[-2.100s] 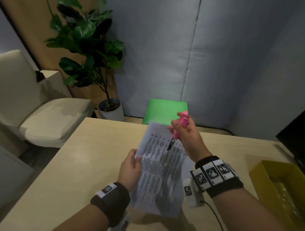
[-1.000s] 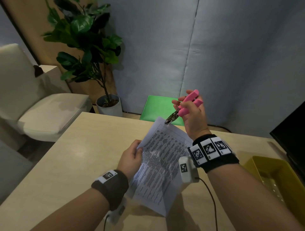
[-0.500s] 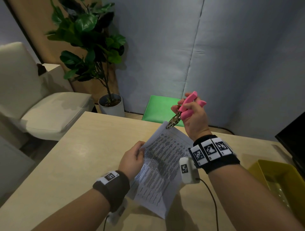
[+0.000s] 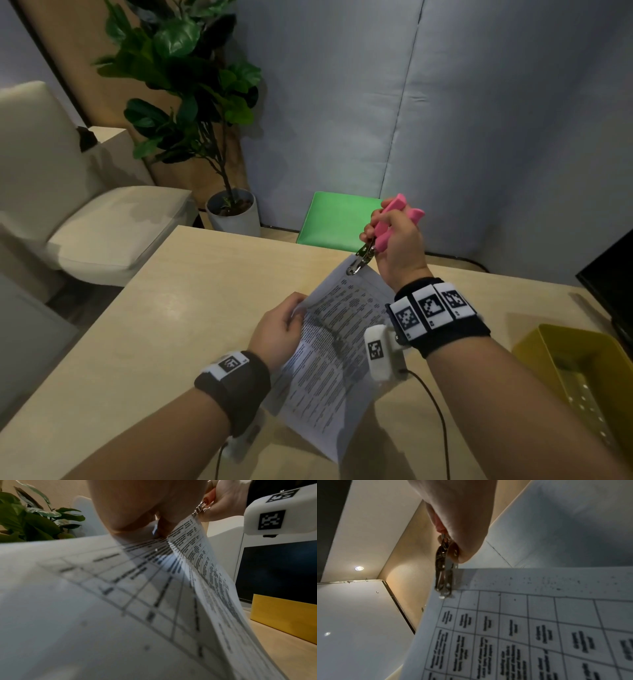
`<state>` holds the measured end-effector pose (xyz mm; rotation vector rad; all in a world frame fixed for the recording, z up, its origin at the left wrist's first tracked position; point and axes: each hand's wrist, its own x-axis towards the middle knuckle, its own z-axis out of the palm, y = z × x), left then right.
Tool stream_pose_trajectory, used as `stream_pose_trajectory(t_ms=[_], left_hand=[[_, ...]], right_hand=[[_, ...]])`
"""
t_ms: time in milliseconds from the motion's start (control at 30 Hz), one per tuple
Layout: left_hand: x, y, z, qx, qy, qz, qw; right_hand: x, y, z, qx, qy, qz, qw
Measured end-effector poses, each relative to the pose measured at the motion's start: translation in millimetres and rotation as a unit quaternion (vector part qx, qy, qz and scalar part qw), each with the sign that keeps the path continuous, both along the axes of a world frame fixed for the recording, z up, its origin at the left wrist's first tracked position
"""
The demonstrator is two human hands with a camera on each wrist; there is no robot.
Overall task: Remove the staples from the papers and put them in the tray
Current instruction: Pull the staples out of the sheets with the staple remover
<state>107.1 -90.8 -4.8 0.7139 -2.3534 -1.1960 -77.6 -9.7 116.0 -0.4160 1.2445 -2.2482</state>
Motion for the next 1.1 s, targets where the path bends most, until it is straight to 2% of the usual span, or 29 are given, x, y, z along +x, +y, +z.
stream_pose_trajectory(t_ms=[267, 533, 833, 1100], left_hand=[[12.0, 2.6, -10.5, 0.011, -0.075, -0.034, 0.997], [20.1, 5.4, -33.4, 0.012, -0.154, -0.052, 0.987], [18.5, -0.5, -67.0, -0.002, -0.218, -0.071, 0.973], [-4.2, -0.3, -75.4, -0.02, -0.248, -0.102, 0.963]], right_hand=[[2.1, 2.4, -41.7, 0.032, -0.096, -0.061, 0.993], [11.0, 5.8, -87.6, 0.072, -0.154, -0.108, 0.979], [9.7, 13.2, -136.9, 0.126, -0.161, -0.164, 0.965], [-9.8, 23.7, -168.7, 0.143, -0.182, -0.194, 0.953]])
